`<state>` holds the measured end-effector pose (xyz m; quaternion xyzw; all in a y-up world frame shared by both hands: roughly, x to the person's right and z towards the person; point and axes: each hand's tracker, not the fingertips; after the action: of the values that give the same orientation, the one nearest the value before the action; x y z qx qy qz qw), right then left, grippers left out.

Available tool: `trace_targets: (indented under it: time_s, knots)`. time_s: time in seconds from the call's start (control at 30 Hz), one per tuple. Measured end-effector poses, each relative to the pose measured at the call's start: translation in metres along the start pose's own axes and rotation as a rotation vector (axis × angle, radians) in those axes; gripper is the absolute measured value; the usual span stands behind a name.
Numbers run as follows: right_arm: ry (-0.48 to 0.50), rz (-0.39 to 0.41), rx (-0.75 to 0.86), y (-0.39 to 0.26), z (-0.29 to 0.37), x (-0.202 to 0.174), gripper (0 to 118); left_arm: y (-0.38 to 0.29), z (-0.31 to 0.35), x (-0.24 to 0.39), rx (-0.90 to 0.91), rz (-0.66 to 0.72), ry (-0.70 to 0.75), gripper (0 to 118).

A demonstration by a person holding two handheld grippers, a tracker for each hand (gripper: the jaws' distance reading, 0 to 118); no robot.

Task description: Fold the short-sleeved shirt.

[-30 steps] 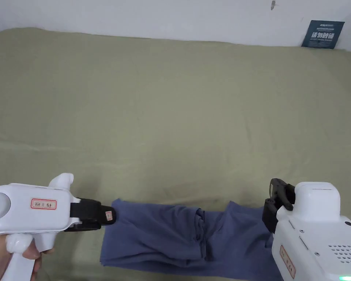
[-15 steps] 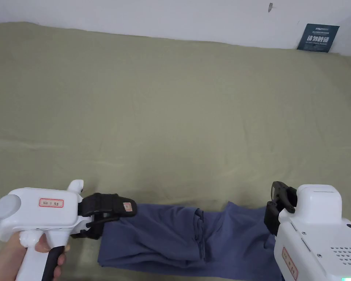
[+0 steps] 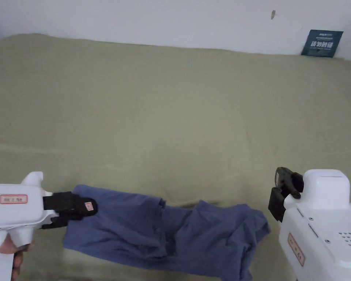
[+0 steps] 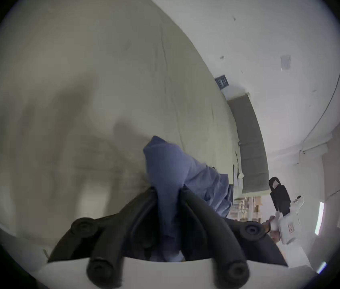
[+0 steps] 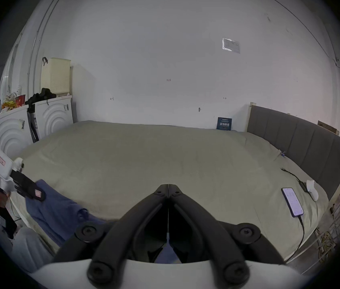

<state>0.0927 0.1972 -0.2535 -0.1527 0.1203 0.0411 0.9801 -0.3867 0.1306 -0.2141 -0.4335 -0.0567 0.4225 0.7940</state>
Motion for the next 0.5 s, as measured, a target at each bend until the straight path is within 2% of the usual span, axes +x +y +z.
trace_targets:
  time_s: [0.1, 0.23, 0.33, 0.5]
  knots:
    - [0.017, 0.009, 0.015, 0.003, -0.001, -0.003, 0, 0.0, 0.05, -0.004, 0.096, -0.023, 0.128, 10]
    - [0.038, -0.001, 0.023, 0.005, -0.003, -0.005, 0, -0.002, 0.075, 0.011, 0.113, -0.084, 0.248, 10]
    - [0.047, -0.006, 0.024, 0.005, -0.003, -0.007, 0, -0.01, 0.065, 0.04, 0.088, -0.101, 0.21, 10]
    - [0.048, 0.0, 0.02, 0.003, 0.003, -0.005, 0, -0.026, 0.022, 0.109, 0.017, -0.24, 0.167, 10]
